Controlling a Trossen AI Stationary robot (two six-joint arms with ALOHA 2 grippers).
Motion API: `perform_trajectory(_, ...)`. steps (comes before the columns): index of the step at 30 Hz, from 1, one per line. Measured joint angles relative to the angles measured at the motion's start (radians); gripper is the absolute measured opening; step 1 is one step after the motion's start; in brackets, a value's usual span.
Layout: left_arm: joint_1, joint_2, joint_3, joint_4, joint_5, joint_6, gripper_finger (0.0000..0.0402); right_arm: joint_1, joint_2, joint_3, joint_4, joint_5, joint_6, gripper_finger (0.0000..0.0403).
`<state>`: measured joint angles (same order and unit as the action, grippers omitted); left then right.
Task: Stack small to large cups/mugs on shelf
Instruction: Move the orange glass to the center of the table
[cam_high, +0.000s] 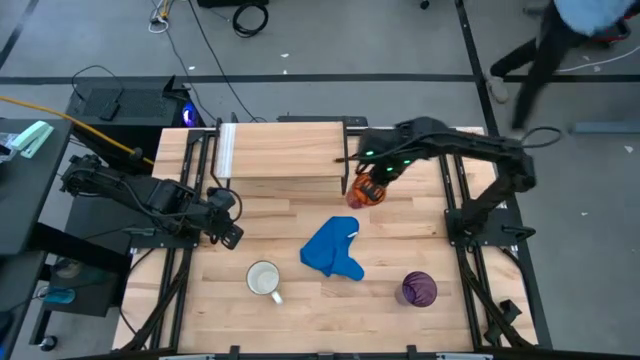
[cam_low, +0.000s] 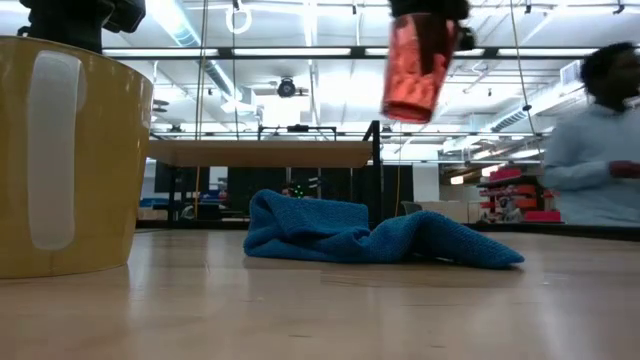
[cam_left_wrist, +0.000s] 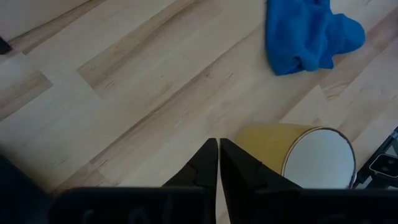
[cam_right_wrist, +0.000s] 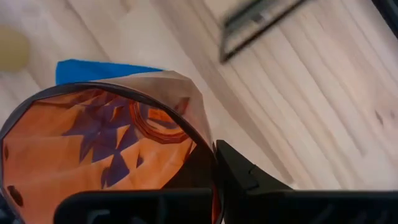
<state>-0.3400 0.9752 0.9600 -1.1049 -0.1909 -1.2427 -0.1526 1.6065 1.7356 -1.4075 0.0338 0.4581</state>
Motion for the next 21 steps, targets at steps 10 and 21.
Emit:
perform_trajectory(10, 0.000, 0.000, 0.000, 0.000, 0.000, 0.000, 0.0014, 0.017, 0.338, 0.335, 0.000, -0.004, -0.175, 0.0006)
perform_trajectory(21, 0.000, 0.000, 0.000, -0.001, 0.000, 0.000, 0.0024, 0.018, 0.518, 0.366, 0.040, -0.045, -0.251, 0.0006)
